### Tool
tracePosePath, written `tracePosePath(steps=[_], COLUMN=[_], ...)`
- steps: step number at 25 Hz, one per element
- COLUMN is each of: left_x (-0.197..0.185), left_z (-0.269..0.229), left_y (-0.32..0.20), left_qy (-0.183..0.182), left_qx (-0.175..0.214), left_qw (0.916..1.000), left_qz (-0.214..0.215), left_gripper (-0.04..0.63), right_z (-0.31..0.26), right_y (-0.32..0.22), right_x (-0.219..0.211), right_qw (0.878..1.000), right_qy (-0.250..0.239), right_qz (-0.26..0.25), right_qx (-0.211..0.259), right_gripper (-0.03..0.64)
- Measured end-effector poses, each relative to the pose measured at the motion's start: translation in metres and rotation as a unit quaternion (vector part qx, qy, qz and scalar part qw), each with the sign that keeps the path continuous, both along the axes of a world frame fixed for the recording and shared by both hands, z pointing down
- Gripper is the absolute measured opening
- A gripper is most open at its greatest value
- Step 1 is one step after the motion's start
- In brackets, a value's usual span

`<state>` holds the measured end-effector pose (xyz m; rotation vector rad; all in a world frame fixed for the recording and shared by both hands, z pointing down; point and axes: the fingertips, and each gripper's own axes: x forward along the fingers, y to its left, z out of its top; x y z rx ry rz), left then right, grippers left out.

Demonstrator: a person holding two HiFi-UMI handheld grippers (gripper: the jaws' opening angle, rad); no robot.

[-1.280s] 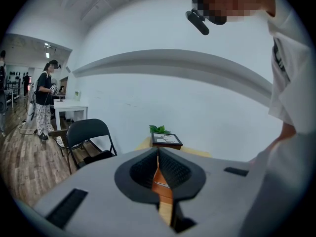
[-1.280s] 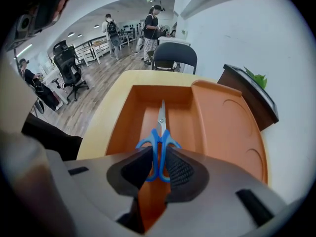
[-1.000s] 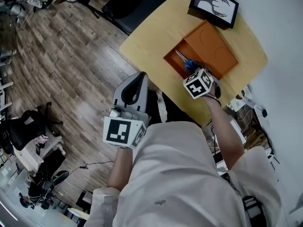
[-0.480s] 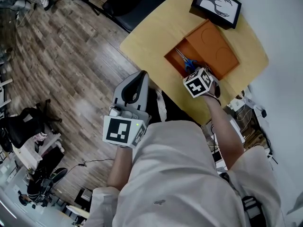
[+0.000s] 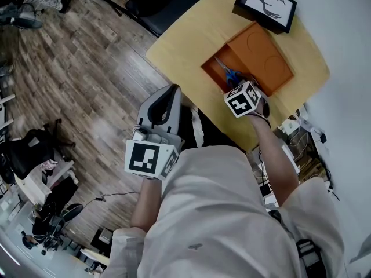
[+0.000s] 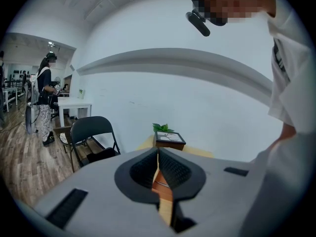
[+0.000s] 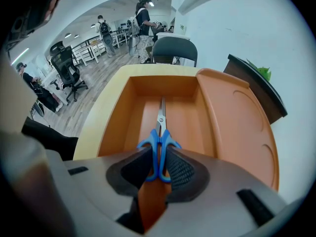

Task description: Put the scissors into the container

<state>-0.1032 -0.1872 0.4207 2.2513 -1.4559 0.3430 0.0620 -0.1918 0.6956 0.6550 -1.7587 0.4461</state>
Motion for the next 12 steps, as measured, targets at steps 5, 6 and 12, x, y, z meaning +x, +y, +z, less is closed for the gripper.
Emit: tracePosePath(steps=[5, 6, 12], left_x=[0.000, 0.000, 0.000], left_z=[0.001, 0.002, 0.003], left_y=[0.004, 0.005, 0.013], left_qy=[-0.006, -0.007, -0.012], left_qx=[-0.005, -0.005, -0.009], left_qw=[1.0000, 0.9999, 0.9998], left_qz=[-0.004, -0.005, -0.012], left_gripper=[0.008, 0.008, 0.008], right_z=[0.000, -0.001, -0.001], right_y=[0.001, 0.000, 0.001], right_x=[0.000, 0.000, -0.003], right_qw=[1.000, 1.000, 1.000], right_qy=[-0.005, -0.006, -0.016], right_qz=[0.001, 0.001, 0.000], right_qx=[0.003, 0.005, 0.007], right_gripper=[0.091, 0.091, 0.118])
